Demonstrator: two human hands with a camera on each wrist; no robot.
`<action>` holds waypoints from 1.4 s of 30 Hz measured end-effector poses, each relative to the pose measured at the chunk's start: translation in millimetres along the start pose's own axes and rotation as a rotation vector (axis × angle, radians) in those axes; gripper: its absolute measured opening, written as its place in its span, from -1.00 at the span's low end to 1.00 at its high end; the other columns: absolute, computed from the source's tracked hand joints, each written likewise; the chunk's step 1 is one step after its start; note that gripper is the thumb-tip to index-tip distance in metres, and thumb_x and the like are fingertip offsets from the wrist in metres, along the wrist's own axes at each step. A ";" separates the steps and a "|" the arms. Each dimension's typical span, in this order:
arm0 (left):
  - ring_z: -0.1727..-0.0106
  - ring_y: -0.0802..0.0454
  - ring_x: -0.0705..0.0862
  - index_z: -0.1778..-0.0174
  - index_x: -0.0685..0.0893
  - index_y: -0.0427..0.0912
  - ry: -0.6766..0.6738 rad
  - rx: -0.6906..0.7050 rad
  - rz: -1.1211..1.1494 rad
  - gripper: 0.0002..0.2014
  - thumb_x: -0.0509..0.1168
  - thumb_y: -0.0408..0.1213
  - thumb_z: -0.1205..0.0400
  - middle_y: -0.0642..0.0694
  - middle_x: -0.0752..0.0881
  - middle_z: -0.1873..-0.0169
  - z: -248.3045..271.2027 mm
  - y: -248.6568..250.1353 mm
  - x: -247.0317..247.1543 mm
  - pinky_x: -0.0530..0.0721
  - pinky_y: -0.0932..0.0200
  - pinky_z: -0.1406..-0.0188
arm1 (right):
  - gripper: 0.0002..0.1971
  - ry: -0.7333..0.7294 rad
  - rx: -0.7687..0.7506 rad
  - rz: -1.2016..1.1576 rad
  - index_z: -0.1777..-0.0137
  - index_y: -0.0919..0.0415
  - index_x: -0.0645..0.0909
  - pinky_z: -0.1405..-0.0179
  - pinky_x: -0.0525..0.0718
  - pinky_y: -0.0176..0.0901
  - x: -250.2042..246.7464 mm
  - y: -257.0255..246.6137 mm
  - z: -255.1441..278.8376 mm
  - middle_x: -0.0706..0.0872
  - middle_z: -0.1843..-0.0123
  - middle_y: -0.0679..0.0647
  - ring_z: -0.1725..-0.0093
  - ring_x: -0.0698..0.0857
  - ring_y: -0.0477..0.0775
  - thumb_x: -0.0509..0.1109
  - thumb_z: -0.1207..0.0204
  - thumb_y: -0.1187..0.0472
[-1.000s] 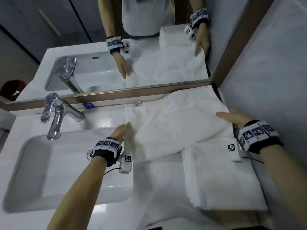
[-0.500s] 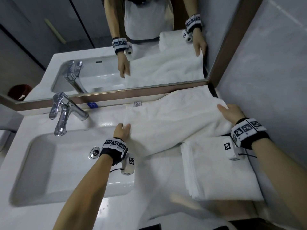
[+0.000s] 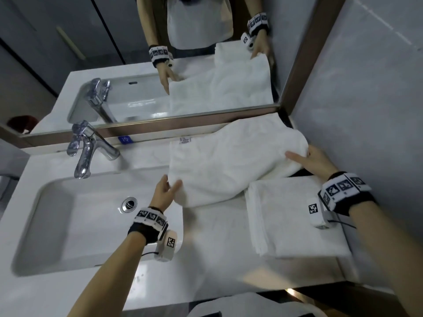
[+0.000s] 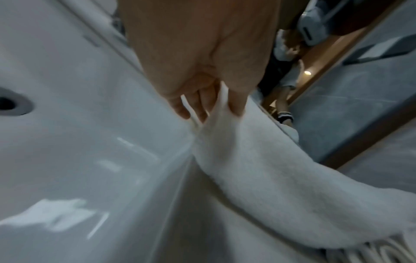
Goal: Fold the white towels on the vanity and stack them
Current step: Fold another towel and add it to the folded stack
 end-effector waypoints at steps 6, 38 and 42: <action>0.13 -0.04 0.45 -0.05 0.36 -0.32 0.179 0.009 -0.198 -0.76 0.15 -0.17 -0.71 -0.10 0.48 0.26 -35.2 48.3 -15.4 0.45 0.11 0.19 | -0.52 0.162 -0.096 0.075 -0.46 0.26 0.44 -0.33 0.40 -0.17 -7.3 -46.7 -21.2 0.57 -0.44 0.21 -0.42 0.53 0.19 0.28 -0.63 0.04; 0.10 0.02 0.64 -0.08 0.45 -0.22 -0.105 -0.102 -0.004 -0.82 0.22 -0.20 -0.69 -0.07 0.64 0.12 65.1 -11.8 20.5 0.65 0.26 0.16 | -0.92 -0.003 0.071 -0.101 0.20 0.13 0.70 0.48 0.62 -0.53 -15.4 39.4 90.8 0.76 0.30 -0.09 0.40 0.73 -0.27 0.56 -0.38 0.22; 0.20 0.05 0.60 -0.17 0.28 -0.10 0.121 -0.130 0.105 -0.74 0.23 -0.19 -0.68 -0.04 0.54 0.16 43.9 22.0 -14.0 0.61 0.19 0.39 | -0.80 0.116 -0.039 -0.097 -0.01 0.30 0.71 0.39 0.62 -0.53 -45.8 8.7 78.6 0.74 0.15 0.04 0.37 0.70 -0.34 0.54 -0.40 0.29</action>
Point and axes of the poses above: each hand's wrist, its own z-axis away from the middle knuckle, its own x-axis out of the palm, y = z × x, the point moved 8 cm from there along -z, towards the middle knuckle
